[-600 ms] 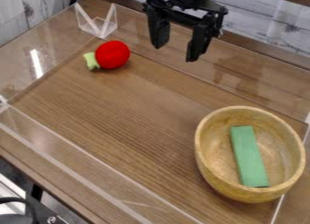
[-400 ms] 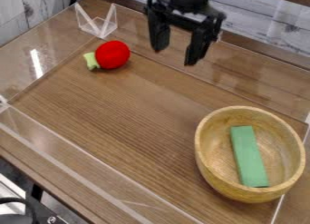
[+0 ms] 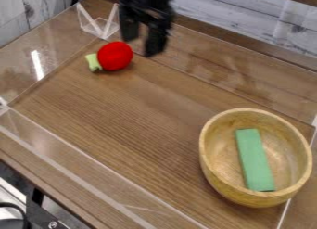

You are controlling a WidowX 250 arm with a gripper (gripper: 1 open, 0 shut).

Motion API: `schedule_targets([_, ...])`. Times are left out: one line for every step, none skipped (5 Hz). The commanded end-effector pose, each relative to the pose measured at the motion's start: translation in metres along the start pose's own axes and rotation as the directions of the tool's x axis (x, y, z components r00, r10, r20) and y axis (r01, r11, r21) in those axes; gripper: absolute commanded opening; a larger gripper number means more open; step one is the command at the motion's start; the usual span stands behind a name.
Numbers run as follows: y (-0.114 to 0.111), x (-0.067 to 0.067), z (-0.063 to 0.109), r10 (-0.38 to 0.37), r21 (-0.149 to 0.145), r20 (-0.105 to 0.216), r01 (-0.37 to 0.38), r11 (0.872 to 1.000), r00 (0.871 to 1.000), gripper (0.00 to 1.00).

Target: Move the red fruit to the right side of the table

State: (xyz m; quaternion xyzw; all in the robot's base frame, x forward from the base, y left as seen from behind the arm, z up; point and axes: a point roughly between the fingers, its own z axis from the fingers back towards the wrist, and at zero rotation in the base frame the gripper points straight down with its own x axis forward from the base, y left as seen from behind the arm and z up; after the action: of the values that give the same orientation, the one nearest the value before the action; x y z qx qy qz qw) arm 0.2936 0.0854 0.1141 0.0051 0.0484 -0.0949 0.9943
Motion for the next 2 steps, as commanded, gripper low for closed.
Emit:
schedule_targets([0.042, 0.000, 0.016, -0.013, 0.040, 0.046, 0.011, 0.999, 0.999, 1.00])
schedule_targets([0.067, 0.004, -0.004, -0.088, 0.048, 0.035, 0.086, 0.995, 0.996, 1.00])
